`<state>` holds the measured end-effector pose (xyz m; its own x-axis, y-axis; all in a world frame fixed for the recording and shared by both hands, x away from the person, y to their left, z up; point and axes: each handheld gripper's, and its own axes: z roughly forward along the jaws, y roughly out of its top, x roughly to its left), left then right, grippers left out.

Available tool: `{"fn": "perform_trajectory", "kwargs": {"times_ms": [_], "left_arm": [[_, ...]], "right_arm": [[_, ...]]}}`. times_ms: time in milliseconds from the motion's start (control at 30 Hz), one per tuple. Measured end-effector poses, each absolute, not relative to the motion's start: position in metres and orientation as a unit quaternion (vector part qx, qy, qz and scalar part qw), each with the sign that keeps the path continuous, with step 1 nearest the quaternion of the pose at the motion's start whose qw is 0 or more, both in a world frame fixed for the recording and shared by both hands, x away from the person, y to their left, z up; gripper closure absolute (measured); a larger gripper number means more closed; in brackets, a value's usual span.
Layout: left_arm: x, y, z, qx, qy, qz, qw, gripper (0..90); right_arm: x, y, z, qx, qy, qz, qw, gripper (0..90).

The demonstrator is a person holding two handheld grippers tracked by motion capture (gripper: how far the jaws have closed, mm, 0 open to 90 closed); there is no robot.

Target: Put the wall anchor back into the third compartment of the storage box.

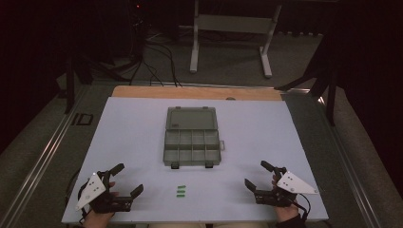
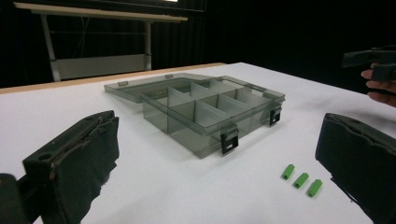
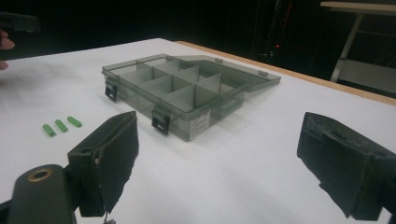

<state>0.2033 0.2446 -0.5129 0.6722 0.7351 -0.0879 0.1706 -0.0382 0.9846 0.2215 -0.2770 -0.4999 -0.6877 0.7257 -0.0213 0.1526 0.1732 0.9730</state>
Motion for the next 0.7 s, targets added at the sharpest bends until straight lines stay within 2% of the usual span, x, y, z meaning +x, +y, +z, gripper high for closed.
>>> {"fn": "perform_trajectory", "kwargs": {"times_ms": [500, 700], "left_arm": [[0.202, 0.244, -0.509, 0.677, 0.335, 0.224, 0.616, 0.0], [0.198, 0.244, -0.494, 0.673, 0.331, 0.220, 0.624, 0.0]], "right_arm": [[0.218, -0.281, -0.498, 0.304, 0.712, 0.576, 0.262, 12.3], [0.217, -0.281, -0.495, 0.303, 0.708, 0.580, 0.266, 12.4]]}}
